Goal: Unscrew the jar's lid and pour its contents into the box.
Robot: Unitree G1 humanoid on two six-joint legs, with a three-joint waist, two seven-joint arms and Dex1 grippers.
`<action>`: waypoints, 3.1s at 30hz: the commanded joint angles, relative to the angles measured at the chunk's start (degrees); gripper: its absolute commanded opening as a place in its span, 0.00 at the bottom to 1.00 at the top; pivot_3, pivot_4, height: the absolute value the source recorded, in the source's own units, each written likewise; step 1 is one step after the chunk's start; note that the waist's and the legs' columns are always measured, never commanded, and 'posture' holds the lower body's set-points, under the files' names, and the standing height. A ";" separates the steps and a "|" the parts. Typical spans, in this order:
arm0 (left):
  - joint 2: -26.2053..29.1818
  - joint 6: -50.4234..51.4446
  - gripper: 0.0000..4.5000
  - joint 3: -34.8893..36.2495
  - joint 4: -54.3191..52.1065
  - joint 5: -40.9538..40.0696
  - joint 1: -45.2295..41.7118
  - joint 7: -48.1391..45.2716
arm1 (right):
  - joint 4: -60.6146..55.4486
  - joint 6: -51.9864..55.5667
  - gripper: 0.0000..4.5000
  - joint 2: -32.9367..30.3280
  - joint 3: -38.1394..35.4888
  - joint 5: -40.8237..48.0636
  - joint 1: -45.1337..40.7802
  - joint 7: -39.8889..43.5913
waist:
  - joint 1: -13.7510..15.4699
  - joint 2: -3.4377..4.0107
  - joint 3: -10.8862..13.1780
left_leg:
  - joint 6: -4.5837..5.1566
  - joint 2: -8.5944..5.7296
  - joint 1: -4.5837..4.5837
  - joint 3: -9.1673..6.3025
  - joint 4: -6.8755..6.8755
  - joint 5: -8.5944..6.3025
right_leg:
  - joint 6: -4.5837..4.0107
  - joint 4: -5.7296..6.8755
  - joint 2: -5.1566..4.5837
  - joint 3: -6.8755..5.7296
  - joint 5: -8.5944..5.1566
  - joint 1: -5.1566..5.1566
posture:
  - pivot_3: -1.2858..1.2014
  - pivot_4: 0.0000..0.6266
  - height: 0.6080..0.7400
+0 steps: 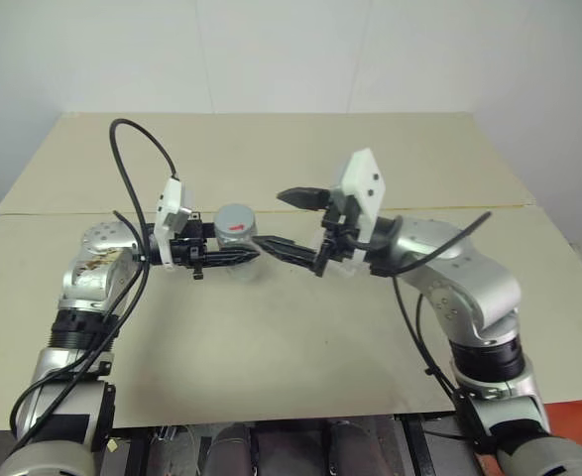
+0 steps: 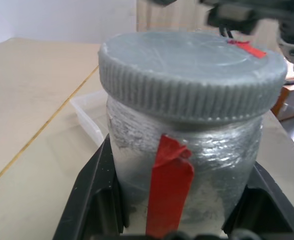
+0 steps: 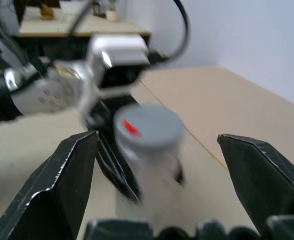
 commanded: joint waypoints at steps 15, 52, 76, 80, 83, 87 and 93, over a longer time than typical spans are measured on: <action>-0.47 -1.53 0.43 0.63 -0.65 0.69 -1.45 -1.62 | 11.00 -3.95 0.99 8.42 4.19 -12.53 -6.32 -9.41 | -0.01 0.00 0.00 | -0.31 -0.01 -0.03 0.02 0.00 0.18 | 0.00 -0.03 -0.02 -0.01 0.00 -0.01 | 0.52 0.24 1.00; 1.54 0.53 0.43 2.40 -4.05 -0.60 1.27 -1.58 | 2.91 -1.42 0.99 -3.24 -4.64 -4.25 1.36 -8.46 | 0.11 0.00 0.00 | -0.03 0.01 -0.02 0.02 -0.02 0.02 | 0.00 -0.05 -0.02 -0.01 0.00 0.00 | 0.52 0.24 1.00; -2.45 -1.06 0.43 1.19 -1.05 0.86 -1.83 0.86 | 4.76 -2.13 0.99 5.67 2.77 -5.62 -5.37 -8.60 | 0.12 0.00 0.00 | -0.26 -0.01 -0.02 0.02 -0.02 0.15 | 0.00 -0.04 -0.02 -0.01 0.00 -0.01 | 0.52 0.24 1.00; -2.22 -0.93 0.43 1.34 -1.18 0.79 -1.68 0.41 | 5.68 -2.07 0.99 6.36 3.53 -6.75 -5.72 -8.62 | 0.06 0.00 0.00 | -0.26 -0.02 -0.04 0.03 -0.01 0.15 | 0.00 -0.05 -0.04 -0.01 0.00 0.00 | 0.52 0.24 1.00; -2.12 -0.86 0.43 1.39 -1.15 0.78 -1.67 0.21 | 6.31 -2.05 0.99 6.56 3.92 -7.55 -5.85 -8.57 | 0.04 0.00 0.00 | -0.24 0.00 -0.03 0.02 -0.02 0.14 | 0.00 -0.04 -0.02 -0.01 0.00 -0.01 | 0.52 0.24 1.00; -1.98 -0.81 0.43 1.45 -1.07 0.76 -1.66 -0.10 | 6.24 -1.43 0.99 7.27 3.70 -7.18 -5.97 -7.90 | 0.03 0.00 0.00 | -0.25 0.00 -0.03 0.02 -0.02 0.15 | 0.00 -0.04 -0.02 -0.01 0.00 -0.01 | 0.52 0.24 1.00; -1.89 -0.80 0.43 1.51 -1.08 0.75 -1.58 -0.33 | 6.29 -0.74 0.99 6.63 4.17 -6.81 -5.47 -5.80 | 0.04 0.00 0.00 | -0.24 -0.01 -0.03 0.02 -0.02 0.14 | 0.00 -0.04 -0.03 -0.01 0.00 -0.01 | 0.52 0.24 1.00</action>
